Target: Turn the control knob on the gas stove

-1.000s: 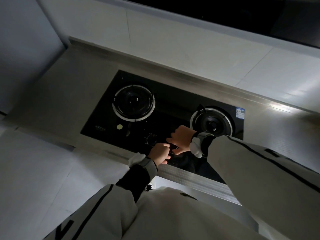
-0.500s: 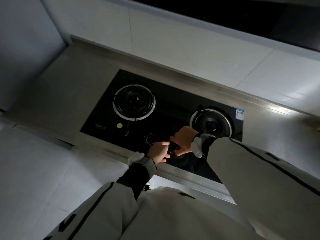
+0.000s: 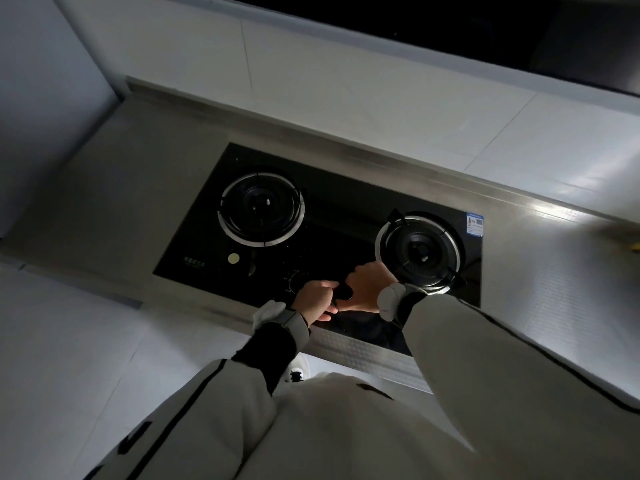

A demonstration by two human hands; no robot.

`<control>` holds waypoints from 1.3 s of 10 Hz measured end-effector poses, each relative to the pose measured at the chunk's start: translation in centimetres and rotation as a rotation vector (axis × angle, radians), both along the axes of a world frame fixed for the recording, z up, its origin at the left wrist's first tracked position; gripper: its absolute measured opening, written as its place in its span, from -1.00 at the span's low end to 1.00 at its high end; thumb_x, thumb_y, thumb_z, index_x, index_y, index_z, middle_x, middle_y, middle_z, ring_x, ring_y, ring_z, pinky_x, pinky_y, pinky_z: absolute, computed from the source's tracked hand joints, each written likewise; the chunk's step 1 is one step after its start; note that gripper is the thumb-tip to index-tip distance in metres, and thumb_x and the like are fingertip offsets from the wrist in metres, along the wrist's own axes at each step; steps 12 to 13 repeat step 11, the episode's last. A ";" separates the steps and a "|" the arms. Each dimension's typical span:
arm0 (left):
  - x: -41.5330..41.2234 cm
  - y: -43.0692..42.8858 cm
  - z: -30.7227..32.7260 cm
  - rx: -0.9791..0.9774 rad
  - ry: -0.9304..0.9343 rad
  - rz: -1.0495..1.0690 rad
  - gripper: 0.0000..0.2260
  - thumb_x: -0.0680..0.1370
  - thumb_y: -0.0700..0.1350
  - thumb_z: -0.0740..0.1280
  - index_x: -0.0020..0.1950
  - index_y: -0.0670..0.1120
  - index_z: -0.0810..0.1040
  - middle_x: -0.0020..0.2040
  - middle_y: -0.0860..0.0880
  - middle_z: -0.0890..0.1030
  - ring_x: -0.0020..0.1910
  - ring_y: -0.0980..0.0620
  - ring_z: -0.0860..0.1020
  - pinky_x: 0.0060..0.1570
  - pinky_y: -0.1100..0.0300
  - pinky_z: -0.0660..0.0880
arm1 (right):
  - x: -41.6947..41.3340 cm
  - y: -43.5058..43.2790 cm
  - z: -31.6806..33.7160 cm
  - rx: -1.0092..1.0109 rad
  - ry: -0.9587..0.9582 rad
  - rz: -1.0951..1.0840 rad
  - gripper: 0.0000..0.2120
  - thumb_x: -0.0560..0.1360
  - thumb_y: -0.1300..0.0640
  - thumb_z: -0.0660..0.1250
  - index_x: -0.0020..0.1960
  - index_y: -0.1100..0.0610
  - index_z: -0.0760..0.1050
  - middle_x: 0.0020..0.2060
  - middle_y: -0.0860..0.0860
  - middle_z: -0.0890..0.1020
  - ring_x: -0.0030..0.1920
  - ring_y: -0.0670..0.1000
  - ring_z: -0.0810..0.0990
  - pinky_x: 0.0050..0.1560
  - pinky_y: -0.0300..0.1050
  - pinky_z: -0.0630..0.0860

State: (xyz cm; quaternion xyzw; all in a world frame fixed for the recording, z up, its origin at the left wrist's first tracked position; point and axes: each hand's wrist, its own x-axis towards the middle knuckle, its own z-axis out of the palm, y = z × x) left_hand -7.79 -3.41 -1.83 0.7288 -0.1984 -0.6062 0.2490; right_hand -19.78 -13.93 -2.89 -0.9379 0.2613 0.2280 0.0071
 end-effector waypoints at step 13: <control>3.8 -1.8 3.1 -0.165 -0.250 -0.400 -0.60 0.59 -0.10 0.07 0.21 0.06 0.67 0.19 0.04 0.66 -0.15 -0.01 0.68 -0.32 0.21 0.44 | 0.0 7.0 1.3 0.386 -0.231 -1.174 -0.31 0.36 -0.52 0.27 0.02 0.08 0.68 -0.15 0.02 0.67 -0.05 0.18 0.72 -0.07 -0.05 0.59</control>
